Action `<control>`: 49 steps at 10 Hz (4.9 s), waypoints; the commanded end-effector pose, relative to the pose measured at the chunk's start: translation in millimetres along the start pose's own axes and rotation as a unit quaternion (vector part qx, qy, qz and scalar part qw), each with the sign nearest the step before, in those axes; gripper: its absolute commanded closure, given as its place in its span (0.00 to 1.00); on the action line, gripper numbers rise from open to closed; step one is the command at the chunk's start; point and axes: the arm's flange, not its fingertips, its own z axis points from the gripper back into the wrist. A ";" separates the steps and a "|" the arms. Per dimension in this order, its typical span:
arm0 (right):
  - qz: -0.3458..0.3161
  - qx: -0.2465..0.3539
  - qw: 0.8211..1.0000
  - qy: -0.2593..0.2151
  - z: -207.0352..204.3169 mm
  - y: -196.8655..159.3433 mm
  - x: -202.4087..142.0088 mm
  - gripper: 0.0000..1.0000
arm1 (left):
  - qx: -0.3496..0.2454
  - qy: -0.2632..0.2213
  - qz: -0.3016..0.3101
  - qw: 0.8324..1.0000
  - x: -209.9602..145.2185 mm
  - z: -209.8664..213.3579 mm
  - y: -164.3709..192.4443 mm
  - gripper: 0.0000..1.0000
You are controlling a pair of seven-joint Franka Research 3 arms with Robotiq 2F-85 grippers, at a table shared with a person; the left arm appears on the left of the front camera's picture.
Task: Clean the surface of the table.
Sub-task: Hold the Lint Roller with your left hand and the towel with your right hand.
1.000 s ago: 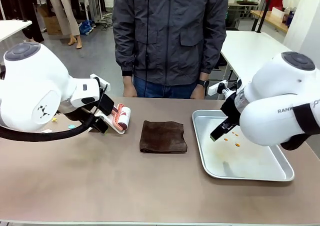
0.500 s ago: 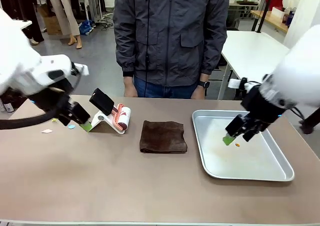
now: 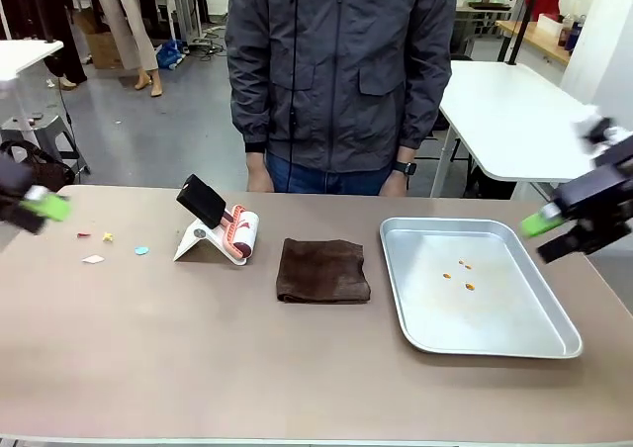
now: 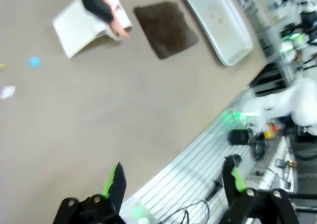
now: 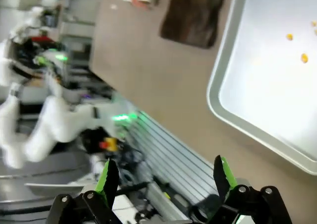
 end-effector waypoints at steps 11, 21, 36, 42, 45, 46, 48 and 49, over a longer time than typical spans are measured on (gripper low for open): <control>-0.101 0.261 0.948 -0.151 61.4 -138.0 -52.4 0.00 | -0.199 -0.230 0.151 0.941 -115.7 51.1 151.0 0.00; -0.051 0.113 0.982 -0.142 8.9 -54.1 -22.3 0.00 | -0.105 -0.182 0.194 0.958 -29.7 44.8 77.8 0.00; -0.161 -0.175 0.968 -0.079 -290.6 32.7 152.7 0.00 | 0.074 0.059 0.246 0.965 167.5 -115.2 42.7 0.00; -0.158 -0.181 0.968 -0.069 -300.5 7.7 141.6 0.00 | 0.064 0.062 0.252 0.964 164.4 -122.6 45.4 0.00; -0.132 -0.212 0.967 -0.040 -304.7 9.7 149.6 0.00 | 0.070 0.069 0.265 0.959 176.2 -123.9 51.8 0.00; -0.127 -0.227 0.965 -0.031 -307.7 14.2 153.9 0.00 | 0.073 0.061 0.265 0.960 186.2 -125.7 57.1 0.00; -0.122 -0.252 0.960 -0.006 -317.3 21.9 161.5 0.00 | 0.083 0.055 0.251 0.963 197.1 -128.6 70.4 0.00; -0.124 -0.263 0.957 -0.004 -321.1 25.5 165.1 0.00 | 0.086 0.041 0.251 0.963 201.9 -132.6 78.3 0.00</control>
